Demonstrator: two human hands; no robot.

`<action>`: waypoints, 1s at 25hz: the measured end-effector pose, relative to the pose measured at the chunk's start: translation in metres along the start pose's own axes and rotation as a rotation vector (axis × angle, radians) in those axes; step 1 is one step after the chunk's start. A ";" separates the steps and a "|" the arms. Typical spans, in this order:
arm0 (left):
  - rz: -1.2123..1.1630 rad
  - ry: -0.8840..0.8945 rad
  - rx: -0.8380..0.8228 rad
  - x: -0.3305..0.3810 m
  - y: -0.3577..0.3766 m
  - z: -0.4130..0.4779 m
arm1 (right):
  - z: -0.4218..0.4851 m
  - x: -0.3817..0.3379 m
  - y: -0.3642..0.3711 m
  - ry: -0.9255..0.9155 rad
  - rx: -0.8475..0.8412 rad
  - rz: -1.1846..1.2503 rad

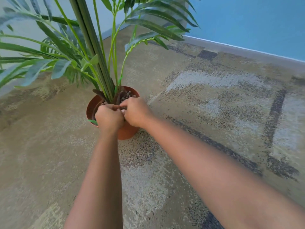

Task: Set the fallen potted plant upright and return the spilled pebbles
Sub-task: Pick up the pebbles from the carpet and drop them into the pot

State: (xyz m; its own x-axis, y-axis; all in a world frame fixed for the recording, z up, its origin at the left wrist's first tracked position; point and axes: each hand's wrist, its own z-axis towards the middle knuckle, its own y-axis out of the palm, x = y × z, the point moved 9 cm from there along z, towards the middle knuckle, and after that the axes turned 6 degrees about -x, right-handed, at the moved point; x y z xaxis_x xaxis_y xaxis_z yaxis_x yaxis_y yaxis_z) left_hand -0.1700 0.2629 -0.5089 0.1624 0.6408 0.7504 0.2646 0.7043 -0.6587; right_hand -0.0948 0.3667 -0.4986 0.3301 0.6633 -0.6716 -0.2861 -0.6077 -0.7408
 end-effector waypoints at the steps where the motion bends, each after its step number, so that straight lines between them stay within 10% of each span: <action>1: -0.018 0.018 0.028 0.000 -0.001 -0.001 | -0.004 -0.002 0.000 -0.027 0.027 0.014; 6: -0.121 0.183 0.271 0.025 -0.005 -0.035 | -0.045 0.034 -0.029 -0.104 0.261 0.167; 9: -0.198 0.443 0.354 0.045 0.012 -0.079 | -0.065 0.120 -0.041 0.179 0.271 0.169; 12: -0.122 0.475 -0.017 0.038 0.085 -0.097 | -0.096 0.211 -0.040 0.553 0.247 0.123; 16: 0.122 0.350 -0.402 -0.001 0.173 -0.112 | -0.101 0.241 -0.026 0.577 0.160 0.023; 25: 0.215 0.281 -0.470 -0.016 0.205 -0.095 | -0.061 0.219 0.004 0.447 0.103 0.037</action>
State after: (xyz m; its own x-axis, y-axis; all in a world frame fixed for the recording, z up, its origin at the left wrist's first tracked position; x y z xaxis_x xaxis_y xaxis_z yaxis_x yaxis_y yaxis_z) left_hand -0.0280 0.3678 -0.6511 0.4877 0.6039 0.6305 0.5803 0.3153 -0.7509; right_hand 0.0316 0.4827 -0.6479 0.6669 0.3749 -0.6440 -0.3857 -0.5658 -0.7288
